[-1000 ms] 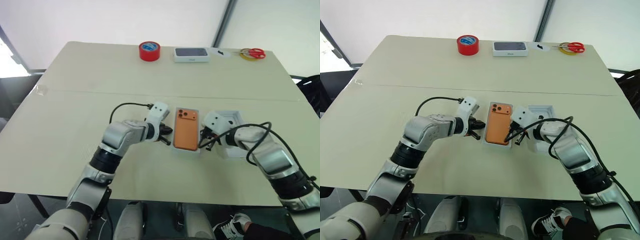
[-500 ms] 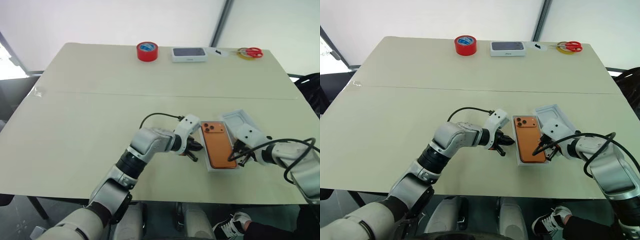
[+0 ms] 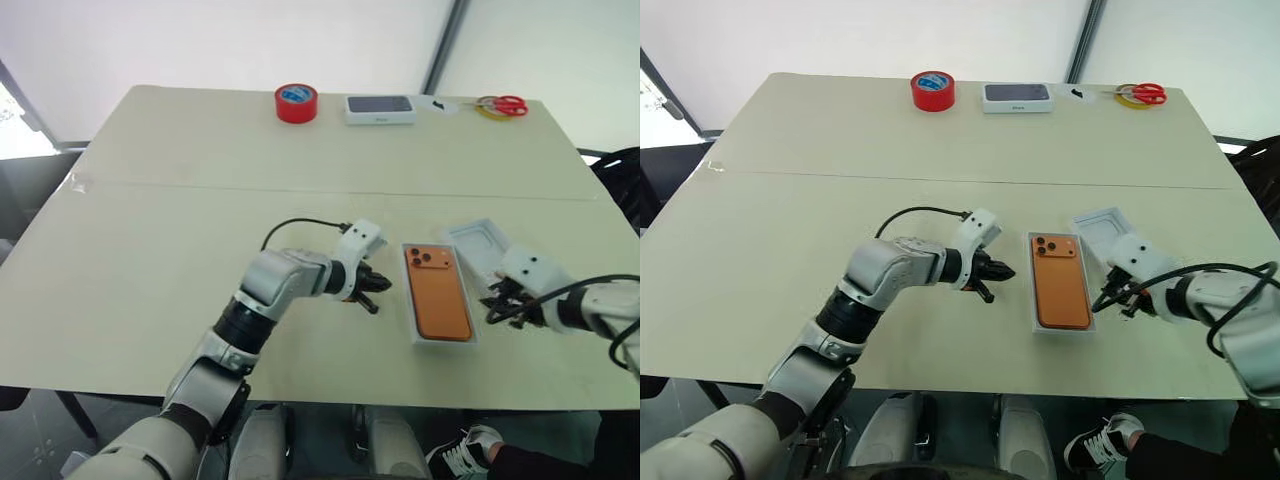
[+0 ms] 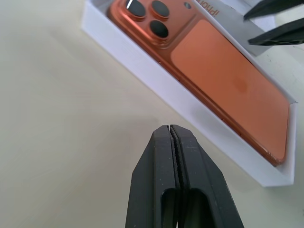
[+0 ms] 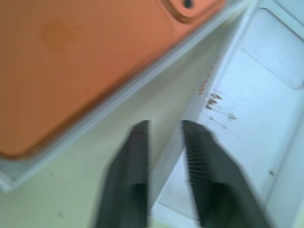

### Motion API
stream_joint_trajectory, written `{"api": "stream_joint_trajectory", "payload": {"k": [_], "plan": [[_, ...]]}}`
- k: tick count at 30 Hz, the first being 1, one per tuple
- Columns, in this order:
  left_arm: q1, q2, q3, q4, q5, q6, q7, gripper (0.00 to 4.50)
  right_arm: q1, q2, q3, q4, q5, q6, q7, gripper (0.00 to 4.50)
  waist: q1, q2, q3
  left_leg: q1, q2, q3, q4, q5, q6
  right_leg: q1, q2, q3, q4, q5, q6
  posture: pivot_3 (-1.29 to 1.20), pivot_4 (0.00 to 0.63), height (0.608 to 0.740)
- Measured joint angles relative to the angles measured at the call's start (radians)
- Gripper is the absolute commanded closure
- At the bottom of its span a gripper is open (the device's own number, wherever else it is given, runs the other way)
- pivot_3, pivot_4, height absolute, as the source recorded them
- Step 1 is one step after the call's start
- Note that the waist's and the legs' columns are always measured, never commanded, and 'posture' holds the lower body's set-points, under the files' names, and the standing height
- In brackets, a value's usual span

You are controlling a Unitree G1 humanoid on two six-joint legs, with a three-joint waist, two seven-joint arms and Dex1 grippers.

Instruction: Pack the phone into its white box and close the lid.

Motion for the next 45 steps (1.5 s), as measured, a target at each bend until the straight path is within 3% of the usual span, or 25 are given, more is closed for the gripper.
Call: {"api": "stream_joint_trajectory", "payload": {"k": [1,6,12,18,28,31,32,35,45], "plan": [[0.021,0.022,0.013,-0.025,-0.002,-0.001,-0.001,4.5,-0.003,-0.001,-0.019,0.0,0.015,0.001,0.012,1.16,-0.001,0.0,0.0,0.0,0.0,0.0,0.0,0.0,0.0,0.0,0.0,0.0,0.0,0.0,0.0,0.0,0.15,0.73],[0.106,0.16,0.028,-0.127,0.024,-0.137,-0.042,4.5,-0.116,0.005,-0.057,0.065,0.053,0.051,-0.007,1.16,-0.004,0.001,0.0,0.001,0.001,0.001,0.0,0.0,0.0,-0.001,0.001,0.001,0.001,0.0,-0.001,0.0,0.15,0.73],[0.22,0.294,-0.058,-0.298,0.091,-0.492,-0.219,4.5,-0.34,0.06,0.068,0.2,0.09,0.244,-0.066,1.16,0.002,0.001,0.0,0.0,0.0,0.003,0.0,0.0,0.0,-0.001,-0.002,0.002,0.0,0.0,-0.002,0.0,0.15,0.73],[0.259,0.333,-0.075,-0.363,0.096,-0.606,-0.325,4.5,-0.459,0.073,0.19,0.303,0.106,0.348,-0.087,1.16,0.0,0.002,0.0,0.0,0.0,0.003,0.0,0.0,0.0,-0.001,-0.002,0.002,0.0,0.0,-0.001,0.0,0.15,0.73],[0.281,0.339,-0.097,-0.381,0.11,-0.616,-0.353,4.5,-0.542,0.073,0.316,0.416,0.103,0.361,-0.096,1.16,-0.002,0.002,0.0,0.0,0.0,0.004,0.0,0.0,0.001,-0.001,-0.001,0.002,0.0,0.0,-0.001,0.0,0.15,0.73],[0.281,0.338,-0.097,-0.382,0.11,-0.616,-0.354,4.5,-0.592,0.074,0.35,0.465,0.088,0.354,-0.091,2.41,-0.002,0.002,0.0,0.0,0.0,0.004,0.0,0.0,0.001,-0.001,0.0,0.002,0.0,0.0,-0.001,0.0,0.15,0.73],[0.281,0.337,-0.097,-0.382,0.11,-0.616,-0.355,4.5,-0.598,0.074,0.357,0.472,0.085,0.349,-0.085,3.07,-0.001,0.002,0.0,0.0,0.0,0.005,0.0,0.0,0.001,-0.001,0.0,0.002,0.0,0.0,-0.001,0.0,0.15,0.73],[0.281,0.337,-0.097,-0.382,0.11,-0.616,-0.357,4.5,-0.62,0.074,0.395,0.491,0.084,0.35,-0.061,4.46,-0.001,0.002,0.0,0.0,0.0,0.005,0.0,0.0,0.001,-0.001,0.0,0.002,0.0,0.001,0.0,0.0,0.15,0.73],[0.288,0.334,-0.092,-0.382,0.11,-0.615,-0.349,4.5,-0.666,0.078,0.362,0.507,0.111,0.433,-0.057,4.46,-0.001,0.003,0.0,0.0,0.0,0.005,0.0,0.0,0.001,-0.001,0.0,0.002,0.001,0.001,0.0,0.0,0.15,0.73]]}}
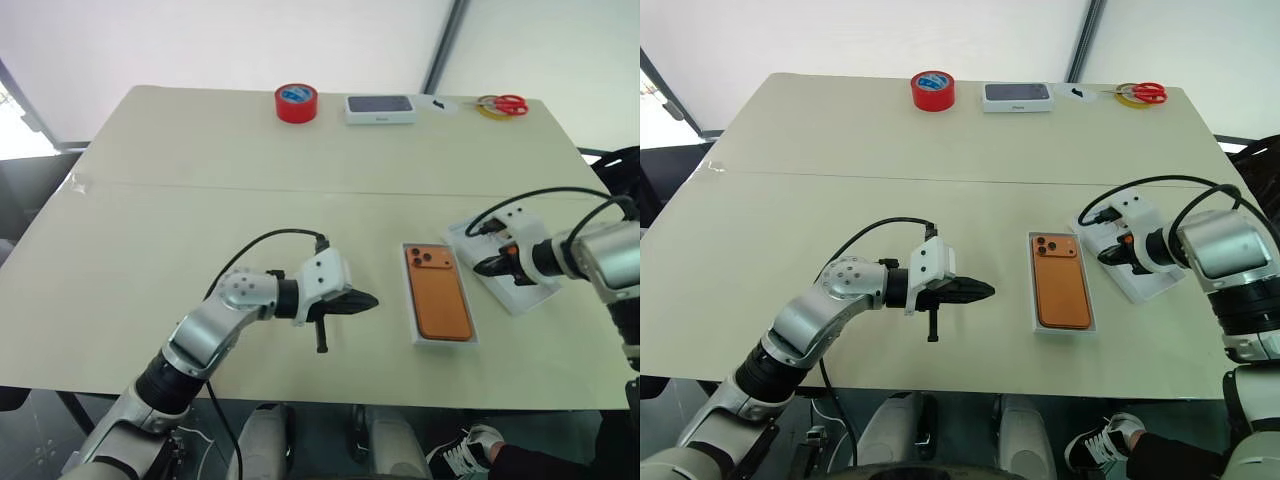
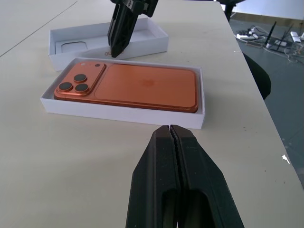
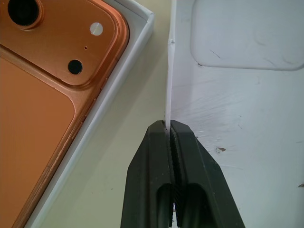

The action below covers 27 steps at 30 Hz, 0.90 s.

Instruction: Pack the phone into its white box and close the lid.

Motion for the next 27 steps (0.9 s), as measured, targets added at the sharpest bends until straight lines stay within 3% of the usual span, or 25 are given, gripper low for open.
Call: {"api": "stream_joint_trajectory", "payload": {"k": [6,10,14,17,19,27], "plan": [[0.009,-0.004,0.159,0.074,-0.012,0.011,0.09,4.5,-0.203,0.135,-0.367,-0.013,0.143,0.234,-0.068,4.46,-0.007,0.002,0.0,0.0,0.002,0.0,-0.001,0.0,0.0,-0.001,0.002,0.0,0.002,0.002,0.003,0.0,0.15,0.73],[0.009,0.008,0.236,0.097,-0.026,0.01,0.105,4.5,-0.201,0.243,-0.495,-0.078,0.415,0.342,-0.178,4.46,-0.002,0.002,0.0,0.0,0.003,0.0,-0.001,0.0,0.0,0.0,0.002,-0.001,0.002,0.002,0.002,0.0,0.15,0.73],[0.008,0.022,0.238,0.134,-0.021,0.002,0.1,4.5,-0.081,0.358,-0.493,-0.088,0.834,0.352,-0.466,4.46,0.001,0.002,0.0,0.0,0.002,0.001,0.0,0.0,0.0,0.0,0.0,0.0,0.001,0.002,0.002,0.0,0.15,0.73],[-0.009,0.016,0.229,0.156,-0.017,-0.016,0.092,4.5,0.042,0.331,-0.374,-0.116,1.353,0.21,-0.839,4.46,0.004,0.002,0.0,-0.001,0.002,0.001,0.0,0.0,0.0,0.001,-0.001,-0.001,0.001,0.002,0.002,0.0,0.15,0.73],[-0.016,0.008,0.226,0.164,-0.012,-0.022,0.089,4.5,0.112,0.313,-0.304,-0.168,1.561,0.108,-1.0,4.46,-0.001,0.002,0.0,-0.001,0.002,0.002,0.0,0.0,0.001,0.001,-0.001,0.0,0.001,0.002,0.002,0.0,0.15,0.73],[-0.033,-0.05,0.162,0.173,0.004,-0.043,0.08,4.5,0.305,0.378,-0.275,-0.328,1.666,-0.101,-1.223,4.46,-0.001,0.002,0.0,0.0,0.003,0.002,0.0,0.0,0.001,0.001,0.001,0.0,0.001,0.002,0.003,0.0,0.15,0.73]]}}
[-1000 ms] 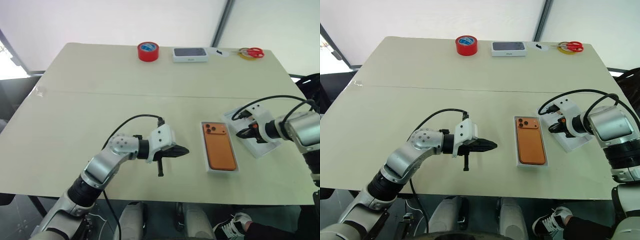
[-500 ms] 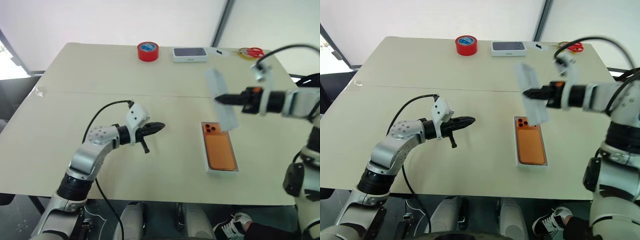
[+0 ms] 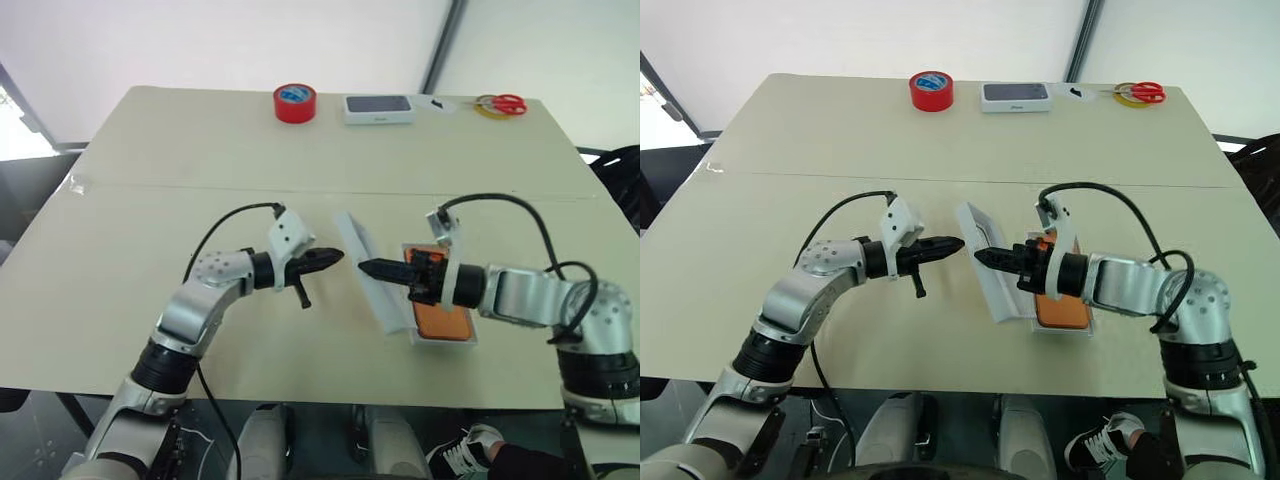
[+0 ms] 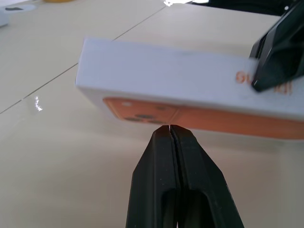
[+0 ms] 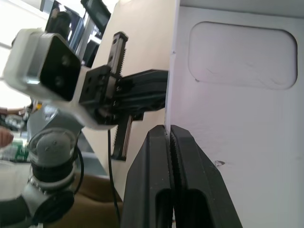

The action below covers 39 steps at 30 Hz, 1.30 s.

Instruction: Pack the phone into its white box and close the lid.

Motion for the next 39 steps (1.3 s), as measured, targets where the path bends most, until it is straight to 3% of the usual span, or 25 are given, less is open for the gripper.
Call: {"api": "stream_joint_trajectory", "payload": {"k": [4,5,7,10,12,18,22,26,30,36,39], "plan": [[0.0,-0.034,-0.029,0.009,0.014,-0.001,0.002,4.5,0.03,0.03,-0.022,-0.017,0.0,-0.044,-0.081,4.46,0.001,0.0,0.0,0.0,0.0,0.0,0.0,0.0,0.0,0.0,0.0,0.0,0.0,0.0,0.0,0.0,0.15,0.73],[-0.004,-0.045,-0.042,0.012,0.019,-0.001,0.004,4.5,0.032,0.03,-0.027,-0.019,0.001,-0.049,-0.09,4.2,0.001,0.0,0.0,0.0,0.0,0.0,0.0,0.0,0.0,0.0,0.0,0.0,0.0,0.0,0.0,0.0,0.15,0.73],[-0.014,-0.07,-0.057,0.031,0.028,-0.002,0.007,4.5,0.033,0.026,-0.039,-0.026,0.001,-0.05,-0.108,3.58,0.001,0.0,0.0,0.0,0.0,0.0,0.0,0.0,0.0,0.0,0.0,0.0,0.0,0.0,0.0,0.0,0.15,0.73],[-0.039,-0.109,-0.079,0.066,0.047,-0.014,0.021,4.5,0.028,0.001,-0.048,-0.022,0.001,-0.045,-0.12,2.01,0.001,0.0,0.0,0.0,0.0,0.0,0.0,0.0,0.0,0.0,0.0,0.001,0.0,0.0,-0.001,0.0,0.15,0.73],[-0.055,-0.13,-0.091,0.084,0.06,-0.018,0.026,4.5,0.005,-0.073,-0.045,-0.01,0.0,-0.02,-0.103,1.03,0.001,0.0,0.0,0.0,0.0,0.0,0.0,0.0,0.0,0.0,-0.001,0.001,0.0,0.0,-0.001,0.0,0.15,0.73],[-0.084,-0.186,-0.108,0.133,0.073,-0.022,0.031,4.5,-0.084,-0.391,-0.046,0.031,-0.001,0.05,-0.001,1.03,0.002,0.0,0.0,0.0,0.0,0.0,0.0,-0.001,0.001,0.0,0.0,0.001,-0.001,-0.002,-0.003,0.0,0.15,0.73],[-0.1,-0.231,-0.136,0.172,0.091,-0.027,0.038,4.5,-0.084,-0.486,-0.051,0.058,-0.136,0.075,0.136,1.03,0.003,0.0,0.0,0.0,-0.001,0.0,0.0,-0.001,0.002,0.0,0.0,0.001,-0.002,-0.002,-0.003,0.0,0.15,0.73],[-0.14,-0.288,-0.16,0.239,0.116,-0.043,0.058,4.5,-0.056,-0.51,-0.054,0.078,-0.353,0.062,0.278,2.31,0.004,0.0,0.0,-0.001,-0.001,0.0,0.001,-0.001,0.002,0.0,0.0,0.001,-0.002,-0.002,-0.003,0.0,0.15,0.73],[-0.167,-0.345,-0.174,0.299,0.14,-0.058,0.077,4.5,-0.024,-0.538,-0.03,0.05,-0.591,0.015,0.427,4.48,0.003,0.0,0.0,-0.001,-0.001,0.0,0.0,-0.001,0.002,-0.001,0.0,0.001,-0.002,-0.001,-0.001,0.0,0.15,0.73],[-0.16,-0.321,-0.14,0.261,0.123,-0.006,0.087,4.5,0.047,-0.607,0.072,-0.028,-1.014,-0.186,0.638,4.48,0.001,0.001,0.0,-0.001,0.0,-0.001,0.0,-0.001,0.002,-0.002,0.001,0.001,-0.001,-0.001,-0.001,0.0,0.15,0.73],[-0.152,-0.276,-0.083,0.207,0.101,0.057,0.103,4.5,0.077,-0.616,0.11,-0.037,-1.151,-0.256,0.719,4.48,0.0,0.001,0.0,-0.001,0.0,-0.001,0.0,-0.001,0.002,-0.002,0.001,0.002,-0.001,-0.001,-0.001,0.0,0.15,0.73]]}}
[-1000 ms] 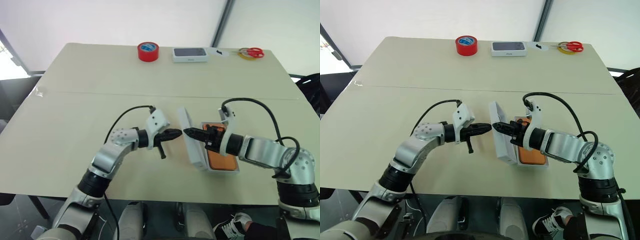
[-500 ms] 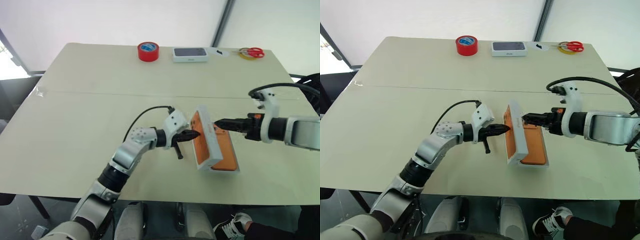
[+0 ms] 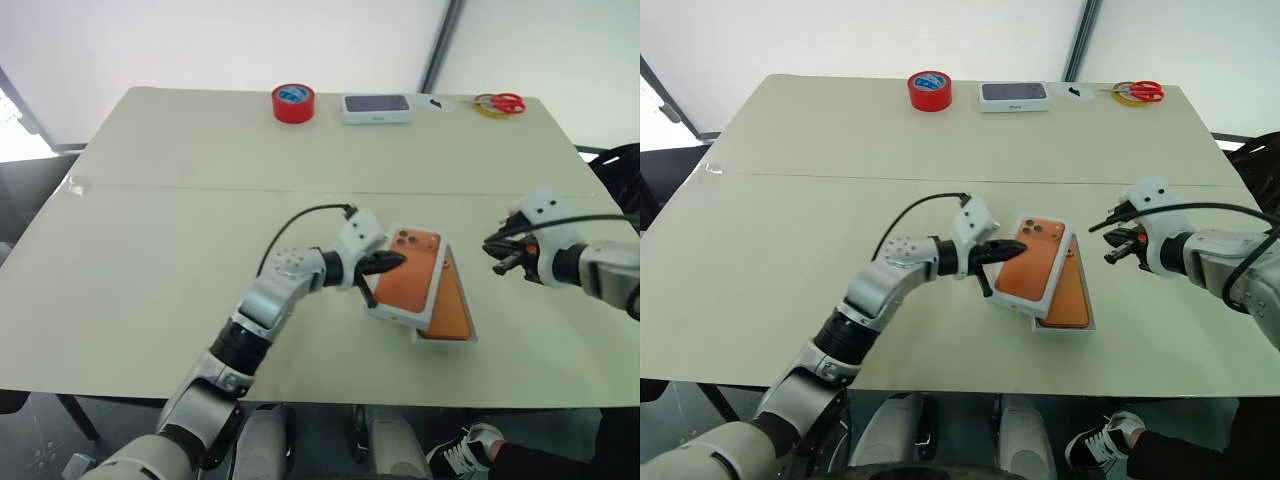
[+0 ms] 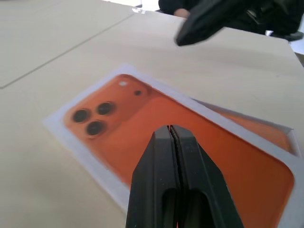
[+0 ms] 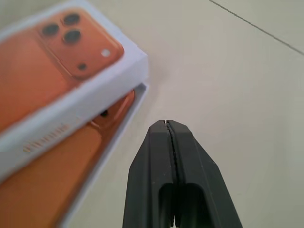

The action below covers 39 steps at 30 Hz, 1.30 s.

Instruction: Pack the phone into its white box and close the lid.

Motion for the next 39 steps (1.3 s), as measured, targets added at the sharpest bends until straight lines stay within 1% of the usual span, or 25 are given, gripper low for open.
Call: {"api": "stream_joint_trajectory", "payload": {"k": [3,6,10,12,18,22,28,39], "plan": [[0.02,0.063,0.037,-0.049,0.0,0.054,0.016,4.5,0.006,0.014,0.013,-0.023,-0.08,-0.025,0.051,4.48,0.001,0.0,0.0,0.0,0.0,0.0,0.0,0.0,0.0,0.0,0.0,0.0,0.0,0.0,0.0,0.0,0.15,0.73],[0.026,0.088,0.039,-0.051,0.007,0.088,0.038,4.5,-0.001,0.055,0.03,-0.031,-0.137,-0.025,0.068,4.48,0.004,0.0,0.0,0.0,0.0,0.0,0.0,0.0,0.0,0.001,-0.001,0.0,0.0,0.0,0.0,0.0,0.15,0.73],[-0.007,0.104,0.016,0.023,0.052,0.101,0.054,4.5,-0.016,0.109,0.058,-0.031,-0.21,-0.008,0.087,4.48,0.003,0.0,0.0,0.0,-0.002,0.0,0.0,0.0,0.0,0.001,-0.001,0.0,0.0,0.0,-0.001,0.0,0.15,0.73],[-0.02,0.097,-0.007,0.056,0.068,0.099,0.052,4.5,-0.028,0.129,0.062,-0.031,-0.235,0.004,0.098,4.48,0.003,0.0,0.0,0.0,-0.002,0.0,0.0,0.0,0.0,0.001,-0.001,0.0,0.0,0.0,-0.001,0.0,0.15,0.73],[-0.05,0.029,-0.076,0.125,0.089,0.104,0.033,4.5,-0.036,0.195,0.075,-0.067,-0.283,0.037,0.131,4.48,0.002,0.0,0.0,0.0,-0.002,0.0,0.0,0.0,0.0,0.001,-0.001,0.0,0.0,0.001,0.001,0.0,0.15,0.73],[-0.05,-0.001,-0.079,0.125,0.085,0.125,0.026,4.5,-0.036,0.196,0.088,-0.088,-0.316,0.057,0.154,4.48,0.002,0.0,0.0,0.0,-0.002,0.0,0.0,0.0,0.0,0.001,-0.001,0.0,0.0,0.001,0.001,0.0,0.15,0.73],[-0.049,-0.005,-0.08,0.092,0.078,0.15,0.003,4.5,-0.022,0.196,0.082,-0.11,-0.343,0.069,0.186,4.48,0.002,0.0,0.0,0.0,-0.001,0.0,0.0,0.0,0.0,0.001,-0.001,0.0,0.0,0.001,0.001,0.0,0.15,0.73],[-0.05,-0.02,-0.09,0.059,0.071,0.164,-0.035,4.5,0.057,0.192,0.019,-0.129,-0.373,0.085,0.242,4.48,0.002,0.0,0.0,0.0,-0.002,-0.001,0.0,0.0,0.0,0.001,-0.001,0.0,0.0,0.001,0.001,0.0,0.15,0.73]]}}
